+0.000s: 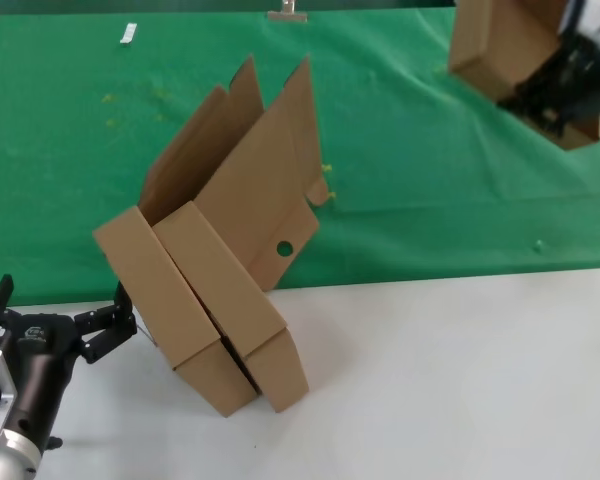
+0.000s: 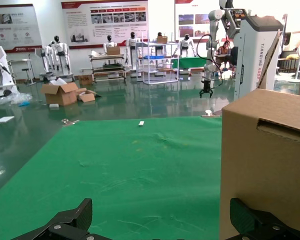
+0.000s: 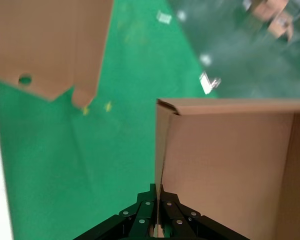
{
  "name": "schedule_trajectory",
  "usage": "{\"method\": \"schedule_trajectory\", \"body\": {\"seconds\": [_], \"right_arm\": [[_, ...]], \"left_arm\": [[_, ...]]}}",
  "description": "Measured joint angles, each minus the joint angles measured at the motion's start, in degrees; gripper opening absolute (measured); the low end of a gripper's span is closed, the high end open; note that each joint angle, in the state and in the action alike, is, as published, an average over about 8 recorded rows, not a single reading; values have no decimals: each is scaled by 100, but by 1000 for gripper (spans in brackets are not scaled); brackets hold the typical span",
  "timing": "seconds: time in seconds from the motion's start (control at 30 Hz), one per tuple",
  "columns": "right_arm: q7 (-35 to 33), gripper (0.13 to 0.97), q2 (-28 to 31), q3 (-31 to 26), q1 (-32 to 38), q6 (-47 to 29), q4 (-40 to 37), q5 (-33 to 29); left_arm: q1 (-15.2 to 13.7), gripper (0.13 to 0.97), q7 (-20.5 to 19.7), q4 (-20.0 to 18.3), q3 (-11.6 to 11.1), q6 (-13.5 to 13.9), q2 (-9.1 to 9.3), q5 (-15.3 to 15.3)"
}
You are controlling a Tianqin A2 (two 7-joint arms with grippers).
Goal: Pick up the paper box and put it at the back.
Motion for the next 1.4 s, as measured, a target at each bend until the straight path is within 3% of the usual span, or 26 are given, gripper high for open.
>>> {"method": "schedule_trajectory", "body": {"seconds": [0.27, 0.6, 1.13, 1.4], "right_arm": [[435, 152, -558, -199, -536, 687, -186, -895], [808, 152, -777, -400, -933, 1038, -212, -1683], [942, 152, -844, -105, -1170, 1131, -214, -2079], [770, 316, -820, 291, -1170, 1105, -211, -1940]], "left_arm": [[0, 966, 0, 0, 0, 0, 0, 0], [0, 966, 0, 0, 0, 0, 0, 0], [0, 966, 0, 0, 0, 0, 0, 0], [0, 966, 0, 0, 0, 0, 0, 0]]}}
